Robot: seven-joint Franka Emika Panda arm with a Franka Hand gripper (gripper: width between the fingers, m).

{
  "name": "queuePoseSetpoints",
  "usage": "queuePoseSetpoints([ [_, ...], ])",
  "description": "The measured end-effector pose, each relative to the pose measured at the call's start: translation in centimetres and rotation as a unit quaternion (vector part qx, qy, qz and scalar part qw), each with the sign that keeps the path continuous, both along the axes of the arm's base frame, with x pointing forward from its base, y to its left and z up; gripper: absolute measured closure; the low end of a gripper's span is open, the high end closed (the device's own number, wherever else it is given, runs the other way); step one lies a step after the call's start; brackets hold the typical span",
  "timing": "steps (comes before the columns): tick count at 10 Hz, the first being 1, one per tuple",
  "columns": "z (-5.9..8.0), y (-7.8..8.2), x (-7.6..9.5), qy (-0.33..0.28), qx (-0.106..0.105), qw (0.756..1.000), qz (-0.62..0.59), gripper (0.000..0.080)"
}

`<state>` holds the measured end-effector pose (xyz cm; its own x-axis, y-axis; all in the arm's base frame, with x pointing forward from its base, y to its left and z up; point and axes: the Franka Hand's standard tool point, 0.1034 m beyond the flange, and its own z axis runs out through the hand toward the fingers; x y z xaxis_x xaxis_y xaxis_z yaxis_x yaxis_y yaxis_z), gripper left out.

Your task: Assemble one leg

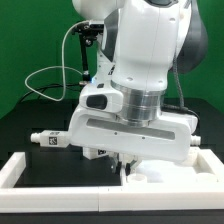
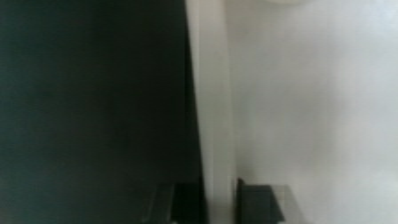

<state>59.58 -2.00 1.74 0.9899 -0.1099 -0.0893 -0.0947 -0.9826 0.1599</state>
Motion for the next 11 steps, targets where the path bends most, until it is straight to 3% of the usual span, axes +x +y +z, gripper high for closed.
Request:
queuePoseSetpoints([
  [1, 0.0, 0.0, 0.0, 0.000, 0.000, 1.000, 0.000, 0.0679],
  [2, 0.1, 0.0, 0.0, 0.000, 0.000, 1.000, 0.001, 0.0497],
  [3, 1.1, 0.1, -0.5, 0.006, 0.002, 1.000, 0.002, 0.0497],
  [4, 2.9, 0.2, -1.1, 0.006, 0.006, 1.000, -0.004, 0.0311],
  [5, 4.4, -0.1, -1.8, 0.003, 0.013, 1.000, -0.020, 0.0204],
  [7, 6.3, -2.6, -2.9, 0.005, 0.039, 0.997, -0.064, 0.0161],
  [9, 6.0, -5.2, -3.6, 0.000, 0.053, 0.989, -0.141, 0.0153],
  [10, 5.3, -4.6, -3.6, -0.001, 0.040, 0.988, -0.148, 0.0151],
  [11, 5.2, -4.0, -3.5, -0.004, 0.042, 0.983, -0.181, 0.0151],
])
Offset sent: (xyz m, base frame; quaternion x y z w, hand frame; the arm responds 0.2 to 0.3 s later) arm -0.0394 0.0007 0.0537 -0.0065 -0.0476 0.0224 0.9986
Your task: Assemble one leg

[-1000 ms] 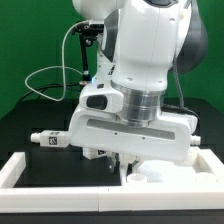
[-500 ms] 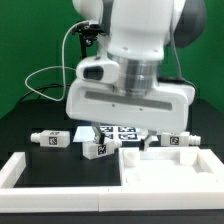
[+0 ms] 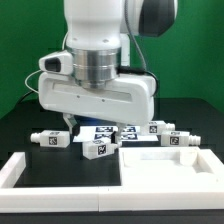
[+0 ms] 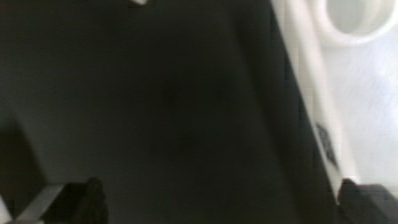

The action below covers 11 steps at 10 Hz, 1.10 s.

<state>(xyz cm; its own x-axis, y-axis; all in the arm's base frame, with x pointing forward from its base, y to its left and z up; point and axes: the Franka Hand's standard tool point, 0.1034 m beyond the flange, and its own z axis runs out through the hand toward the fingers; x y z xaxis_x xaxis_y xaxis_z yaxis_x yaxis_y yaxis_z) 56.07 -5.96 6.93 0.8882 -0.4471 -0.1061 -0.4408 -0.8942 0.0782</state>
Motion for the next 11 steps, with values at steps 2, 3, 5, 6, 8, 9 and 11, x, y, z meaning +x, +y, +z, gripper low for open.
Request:
queuePoseSetpoints([
  [2, 0.1, 0.1, -0.2, -0.002, 0.002, 0.998, -0.070, 0.0151],
  [3, 0.5, -0.3, -0.8, -0.003, 0.017, 0.994, -0.106, 0.0151],
  [5, 1.3, -2.3, -2.8, -0.003, 0.054, 0.988, -0.146, 0.0151],
  [6, 1.2, -3.2, -3.9, 0.002, 0.082, 0.982, -0.172, 0.0151],
  [8, 1.1, -3.8, -5.1, 0.060, 0.138, 0.967, -0.203, 0.0151],
  [9, 1.1, -3.8, -5.3, 0.091, 0.154, 0.963, -0.200, 0.0151],
  [11, 0.5, -4.1, -5.8, 0.138, 0.181, 0.951, -0.209, 0.0151],
])
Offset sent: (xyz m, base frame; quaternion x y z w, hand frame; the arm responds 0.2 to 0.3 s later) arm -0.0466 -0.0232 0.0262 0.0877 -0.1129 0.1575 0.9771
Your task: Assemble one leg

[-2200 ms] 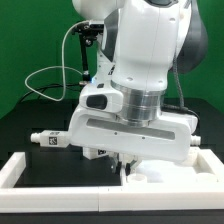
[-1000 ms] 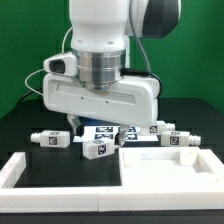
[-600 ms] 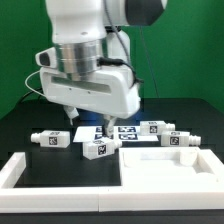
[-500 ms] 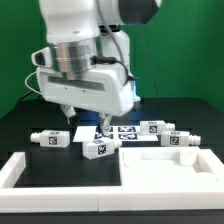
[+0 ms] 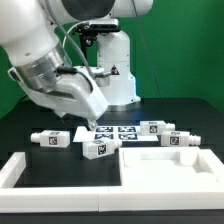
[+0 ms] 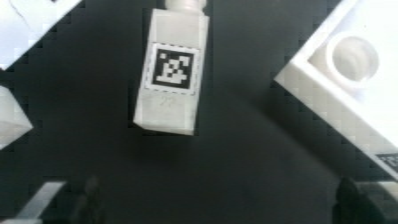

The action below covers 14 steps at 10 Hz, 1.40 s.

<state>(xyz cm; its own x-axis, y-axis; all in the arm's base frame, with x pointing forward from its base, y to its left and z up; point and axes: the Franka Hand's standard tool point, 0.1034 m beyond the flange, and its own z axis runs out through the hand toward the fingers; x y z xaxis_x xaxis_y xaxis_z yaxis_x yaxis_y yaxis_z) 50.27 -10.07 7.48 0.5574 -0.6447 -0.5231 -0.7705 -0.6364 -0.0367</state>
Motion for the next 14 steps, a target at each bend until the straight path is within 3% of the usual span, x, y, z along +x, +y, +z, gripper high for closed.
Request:
queuePoseSetpoints([
  [1, -0.8, 1.1, -1.3, 0.033, 0.050, 0.997, -0.039, 0.0151],
  [3, -1.8, 2.0, -3.2, 0.079, 0.103, 0.989, -0.067, 0.0151],
  [5, -2.2, 1.9, -3.8, 0.108, 0.135, 0.982, -0.075, 0.0151],
  [7, -2.6, 1.8, -3.6, 0.103, 0.129, 0.983, -0.077, 0.0151],
  [11, -5.7, 2.4, -4.8, 0.116, 0.155, 0.972, -0.132, 0.0151],
  [14, -5.9, 2.4, -4.9, 0.117, 0.155, 0.972, -0.133, 0.0151],
])
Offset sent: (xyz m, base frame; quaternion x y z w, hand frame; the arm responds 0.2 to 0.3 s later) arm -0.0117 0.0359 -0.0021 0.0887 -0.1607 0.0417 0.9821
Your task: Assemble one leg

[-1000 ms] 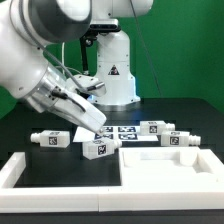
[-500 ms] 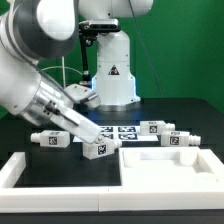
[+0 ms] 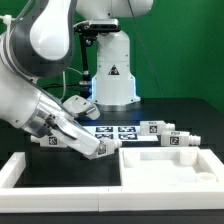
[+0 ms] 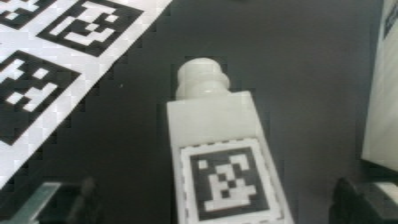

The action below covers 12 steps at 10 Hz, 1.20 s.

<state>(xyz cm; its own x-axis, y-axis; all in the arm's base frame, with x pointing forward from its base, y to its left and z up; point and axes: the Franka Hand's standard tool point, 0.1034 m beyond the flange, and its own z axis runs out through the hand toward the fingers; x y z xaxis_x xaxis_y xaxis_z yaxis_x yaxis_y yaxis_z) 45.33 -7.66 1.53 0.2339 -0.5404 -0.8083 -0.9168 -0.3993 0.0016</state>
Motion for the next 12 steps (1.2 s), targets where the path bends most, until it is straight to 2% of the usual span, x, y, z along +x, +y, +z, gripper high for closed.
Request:
queuePoseSetpoints([
  [1, 0.0, 0.0, 0.0, 0.000, 0.000, 1.000, 0.000, 0.0239],
  [2, 0.0, 0.0, 0.0, 0.000, 0.000, 1.000, 0.000, 0.0375],
  [3, 0.0, 0.0, 0.0, 0.000, 0.000, 1.000, 0.000, 0.0375],
  [4, 0.0, 0.0, 0.0, 0.000, 0.000, 1.000, 0.000, 0.0516],
  [6, 0.1, 0.1, 0.1, 0.002, -0.002, 1.000, 0.001, 0.0515],
  [7, 1.7, 1.0, 1.1, -0.003, -0.012, 1.000, 0.024, 0.0515],
  [8, 4.9, 2.3, 2.3, -0.024, -0.006, 0.999, 0.042, 0.0515],
  [9, 7.2, 3.1, 3.7, -0.048, -0.012, 0.997, 0.055, 0.0515],
  [10, 8.7, 4.0, 5.3, -0.085, -0.042, 0.992, 0.080, 0.0515],
  [11, 8.9, 4.5, 6.1, -0.113, -0.073, 0.987, 0.087, 0.0515],
  [12, 8.7, 4.6, 6.3, -0.133, -0.100, 0.983, 0.083, 0.0515],
])
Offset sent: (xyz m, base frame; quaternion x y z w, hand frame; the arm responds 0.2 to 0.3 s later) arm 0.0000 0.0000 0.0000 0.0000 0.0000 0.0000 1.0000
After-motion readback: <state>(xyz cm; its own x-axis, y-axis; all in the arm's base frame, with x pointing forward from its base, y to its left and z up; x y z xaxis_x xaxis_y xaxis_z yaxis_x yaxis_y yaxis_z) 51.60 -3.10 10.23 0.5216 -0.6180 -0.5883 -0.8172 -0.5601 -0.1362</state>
